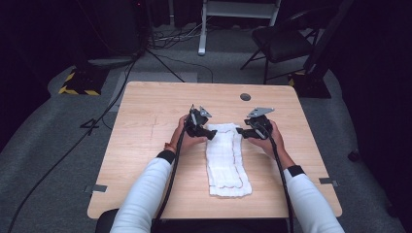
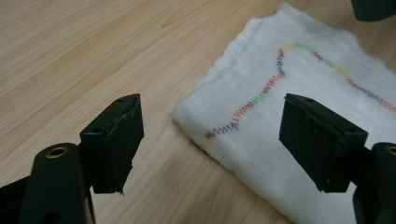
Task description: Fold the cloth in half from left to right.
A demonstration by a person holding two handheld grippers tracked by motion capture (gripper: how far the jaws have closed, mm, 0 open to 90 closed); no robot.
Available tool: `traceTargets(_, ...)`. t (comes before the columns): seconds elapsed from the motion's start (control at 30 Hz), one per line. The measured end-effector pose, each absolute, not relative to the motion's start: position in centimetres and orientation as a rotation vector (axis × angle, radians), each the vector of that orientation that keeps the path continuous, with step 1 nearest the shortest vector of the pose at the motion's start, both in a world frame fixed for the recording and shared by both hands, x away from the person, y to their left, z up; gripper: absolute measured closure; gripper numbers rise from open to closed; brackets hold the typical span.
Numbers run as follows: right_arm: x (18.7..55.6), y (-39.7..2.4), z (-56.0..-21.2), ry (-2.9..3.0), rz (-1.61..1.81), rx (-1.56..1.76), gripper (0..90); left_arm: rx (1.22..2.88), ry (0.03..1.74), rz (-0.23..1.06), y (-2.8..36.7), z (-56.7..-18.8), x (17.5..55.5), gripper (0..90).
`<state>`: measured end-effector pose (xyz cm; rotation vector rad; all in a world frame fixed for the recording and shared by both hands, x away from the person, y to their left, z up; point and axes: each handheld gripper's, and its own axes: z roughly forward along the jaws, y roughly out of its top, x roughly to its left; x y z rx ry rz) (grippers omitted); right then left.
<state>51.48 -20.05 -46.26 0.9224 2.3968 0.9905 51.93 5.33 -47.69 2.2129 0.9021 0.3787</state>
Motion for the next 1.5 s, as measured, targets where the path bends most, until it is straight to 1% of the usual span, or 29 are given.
traceTargets(0.33, 54.0, -18.2, -48.2, 2.415, 0.947, 0.995, 43.7, 2.218, 0.955, 0.31, 4.8, -49.4, 53.4, 22.2)
traceTargets(0.43, 54.5, -18.1, -49.0, 2.43, 0.956, 1.039, 43.1, 2.217, 0.947, 0.287, 4.9, -49.8, 53.6, 22.4)
traceTargets(0.5, 54.7, -18.3, -49.2, 2.43, 0.996, 1.074, 44.5, 2.231, 0.926, 0.285, 5.0, -49.7, 53.6, 23.2)
traceTargets(0.57, 54.9, -18.4, -49.3, 2.451, 1.03, 1.086, 53.1, 2.242, 0.916, 0.268, 4.9, -49.6, 53.6, 26.2)
traceTargets(0.6, 54.9, -18.5, -49.3, 2.469, 1.053, 1.08, 57.3, 2.248, 0.902, 0.259, 5.0, -49.5, 53.7, 29.2)
traceTargets(0.67, 55.0, -18.3, -49.2, 2.497, 1.057, 1.066, 65.3, 2.263, 0.874, 0.241, 4.9, -49.4, 53.7, 37.3)
traceTargets(0.77, 55.1, -18.0, -49.1, 2.522, 1.058, 1.066, 74.9, 2.267, 0.87, 0.22, 4.9, -49.2, 54.0, 48.3)
traceTargets(0.83, 55.1, -17.9, -49.1, 2.527, 1.07, 1.074, 78.8, 2.267, 0.862, 0.19, 5.0, -49.1, 54.2, 58.7)
traceTargets(0.93, 55.0, -17.7, -49.0, 2.529, 1.048, 1.039, 82.4, 2.259, 0.846, 0.14, 5.1, -49.1, 54.5, 71.0)
traceTargets(0.97, 55.0, -17.6, -48.9, 2.532, 1.039, 1.036, 82.9, 2.26, 0.84, 0.135, 5.1, -49.1, 54.6, 73.2)
traceTargets(1.03, 54.9, -17.4, -48.8, 2.524, 1.012, 1.012, 83.9, 2.268, 0.837, 0.147, 4.9, -49.0, 54.7, 76.9)
traceTargets(1.27, 54.6, -17.3, -48.3, 2.465, 1.031, 0.995, 85.0, 2.299, 0.823, 0.232, 4.4, -48.6, 54.9, 83.1)
traceTargets(1.5, 54.2, -17.3, -46.9, 2.384, 1.026, 0.952, 85.4, 2.274, 0.826, 0.325, 3.9, -47.1, 55.2, 83.8)
